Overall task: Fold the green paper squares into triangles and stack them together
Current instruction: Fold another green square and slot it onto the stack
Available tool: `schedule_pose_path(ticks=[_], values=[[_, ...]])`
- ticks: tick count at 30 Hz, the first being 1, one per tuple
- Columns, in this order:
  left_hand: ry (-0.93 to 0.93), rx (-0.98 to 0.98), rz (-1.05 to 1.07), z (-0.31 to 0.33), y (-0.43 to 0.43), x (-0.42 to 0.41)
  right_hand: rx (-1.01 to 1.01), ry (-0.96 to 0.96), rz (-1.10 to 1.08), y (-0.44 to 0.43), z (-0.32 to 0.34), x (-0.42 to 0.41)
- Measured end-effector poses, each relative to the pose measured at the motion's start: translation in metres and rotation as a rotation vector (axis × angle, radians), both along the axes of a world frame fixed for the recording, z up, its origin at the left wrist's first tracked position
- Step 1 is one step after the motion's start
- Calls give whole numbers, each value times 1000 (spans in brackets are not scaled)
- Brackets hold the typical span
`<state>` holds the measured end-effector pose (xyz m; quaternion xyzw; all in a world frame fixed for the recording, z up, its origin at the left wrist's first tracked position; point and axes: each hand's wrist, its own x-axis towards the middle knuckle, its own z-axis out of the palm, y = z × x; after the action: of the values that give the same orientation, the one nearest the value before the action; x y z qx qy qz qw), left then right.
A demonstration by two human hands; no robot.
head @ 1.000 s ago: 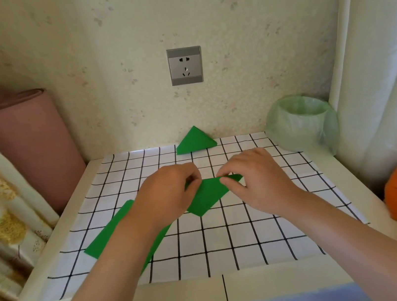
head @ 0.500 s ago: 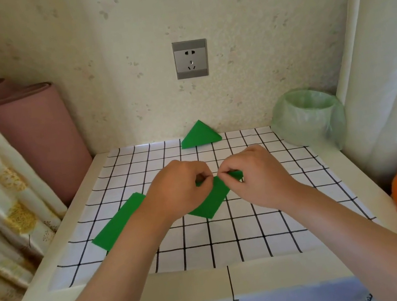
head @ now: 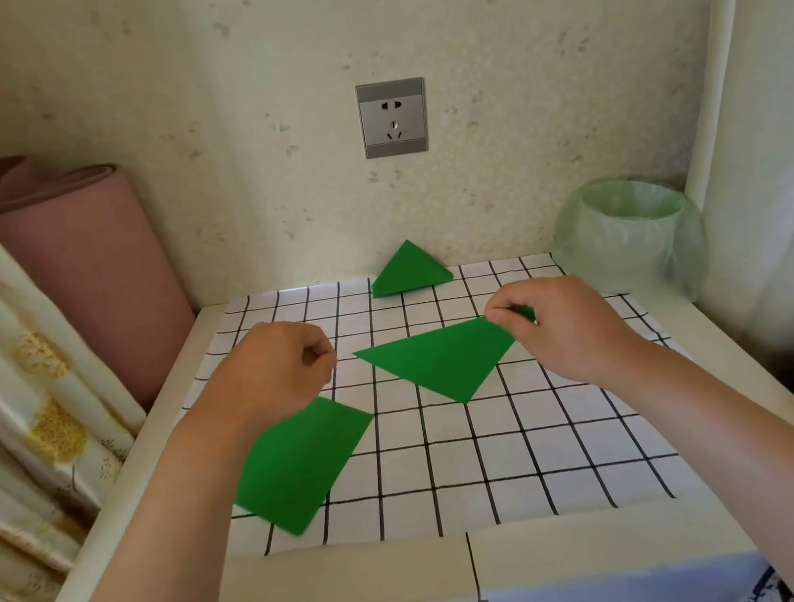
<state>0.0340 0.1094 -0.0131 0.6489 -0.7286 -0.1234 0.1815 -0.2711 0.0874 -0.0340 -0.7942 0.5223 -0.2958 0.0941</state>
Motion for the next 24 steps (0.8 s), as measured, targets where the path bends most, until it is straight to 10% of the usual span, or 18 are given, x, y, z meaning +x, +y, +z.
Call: schedule_pose_path(ticks=[6,24], values=[[133,-205,-74,1,10,-25,122,0,118,3,-1,11],[182,126,-146,-7,8,-46,213,-234,95,6,1,17]])
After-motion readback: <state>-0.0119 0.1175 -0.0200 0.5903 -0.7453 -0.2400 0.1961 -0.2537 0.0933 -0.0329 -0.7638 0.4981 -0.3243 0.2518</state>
